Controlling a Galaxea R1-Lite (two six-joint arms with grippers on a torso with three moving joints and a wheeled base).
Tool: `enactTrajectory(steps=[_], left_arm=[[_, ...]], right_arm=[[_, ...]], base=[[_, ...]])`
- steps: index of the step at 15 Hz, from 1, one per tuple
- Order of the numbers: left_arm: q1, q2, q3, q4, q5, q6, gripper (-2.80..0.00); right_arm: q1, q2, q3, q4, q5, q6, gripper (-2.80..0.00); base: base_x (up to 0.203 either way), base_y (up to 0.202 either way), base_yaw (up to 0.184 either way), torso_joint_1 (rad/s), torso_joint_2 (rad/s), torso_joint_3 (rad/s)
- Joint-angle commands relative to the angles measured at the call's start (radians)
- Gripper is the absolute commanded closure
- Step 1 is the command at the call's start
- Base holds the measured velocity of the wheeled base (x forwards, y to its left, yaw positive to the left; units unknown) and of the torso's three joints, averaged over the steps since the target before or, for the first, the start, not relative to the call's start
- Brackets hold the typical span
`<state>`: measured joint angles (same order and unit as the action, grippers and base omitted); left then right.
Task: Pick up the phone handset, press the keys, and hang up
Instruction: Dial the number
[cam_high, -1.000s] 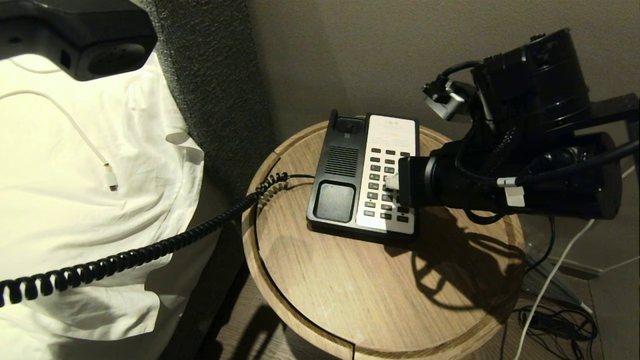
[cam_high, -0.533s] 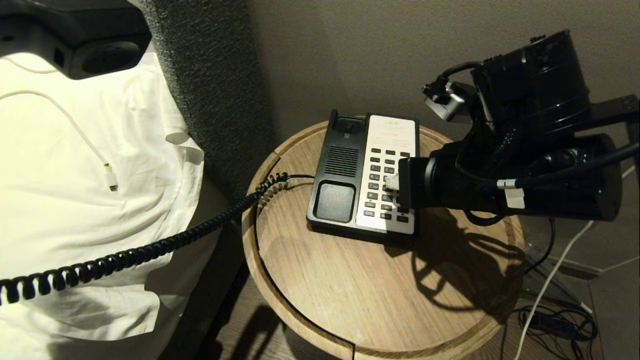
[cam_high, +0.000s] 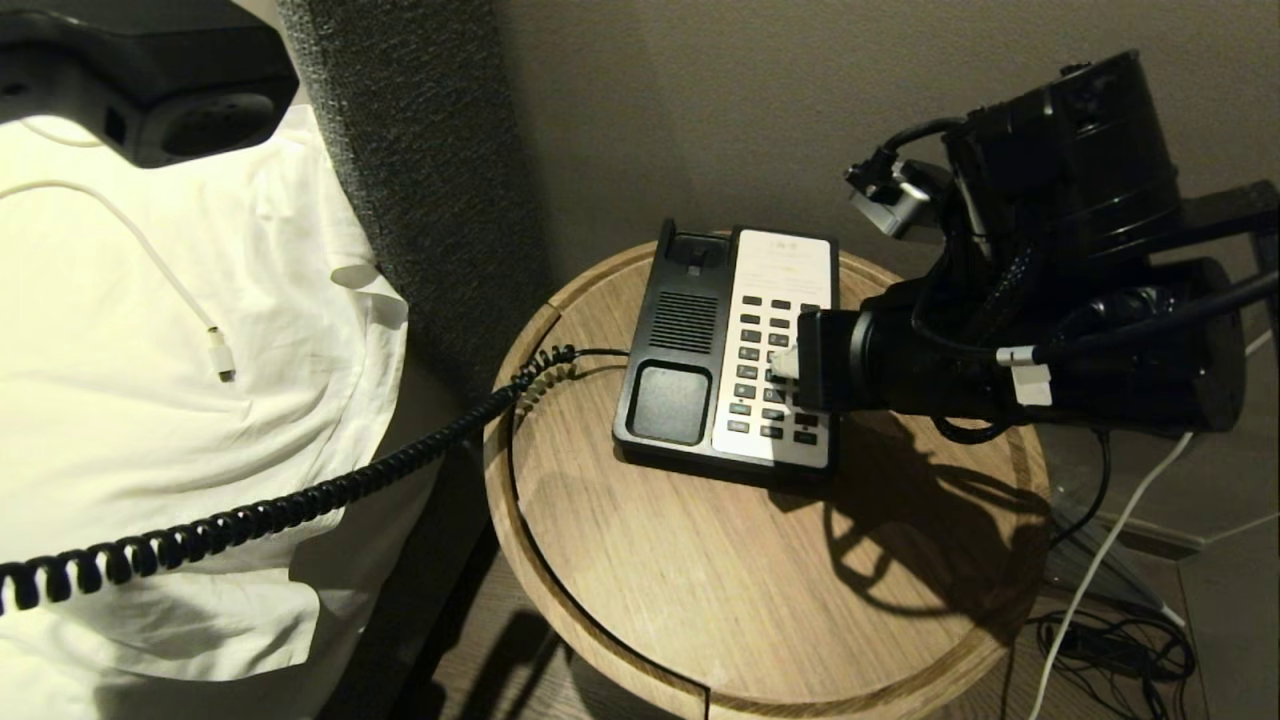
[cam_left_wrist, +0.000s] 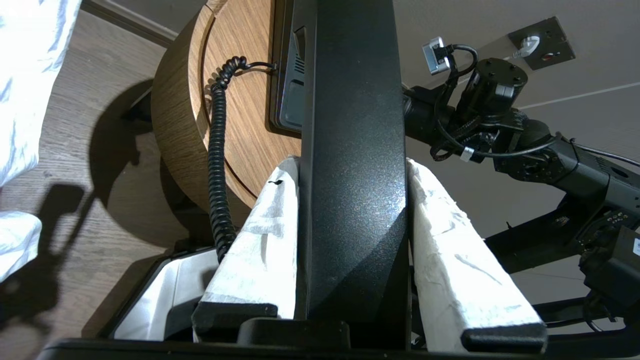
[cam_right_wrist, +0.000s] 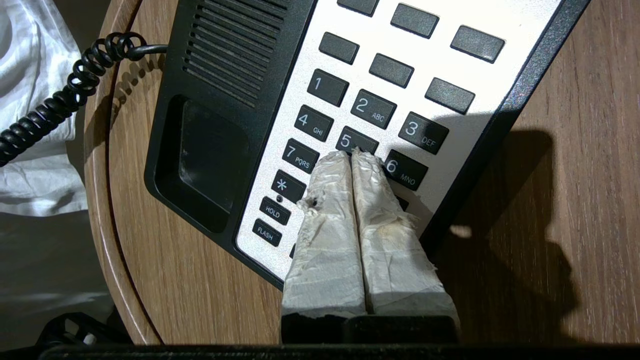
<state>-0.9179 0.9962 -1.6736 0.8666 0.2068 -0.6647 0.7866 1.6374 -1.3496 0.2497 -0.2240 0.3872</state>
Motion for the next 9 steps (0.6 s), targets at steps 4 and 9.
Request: enactTrajectory(steps=[4,9], left_arm=[[0.001,-0.001,0.002,0.005,0.002,-0.006,0.00],[0.001,-0.001,0.003,0.005,0.002,-0.004,0.00]], right_arm=[[0.002,-0.007,-0.026,-0.001,0.006,0.005,0.00],[0.002,-0.007,-0.023,0.020,0.004,0.008,0.00]], base=[[0.000,0.000,0.000,0.000,0.00,0.000],[0.000,0.000,0.000,0.000,0.00,0.000]])
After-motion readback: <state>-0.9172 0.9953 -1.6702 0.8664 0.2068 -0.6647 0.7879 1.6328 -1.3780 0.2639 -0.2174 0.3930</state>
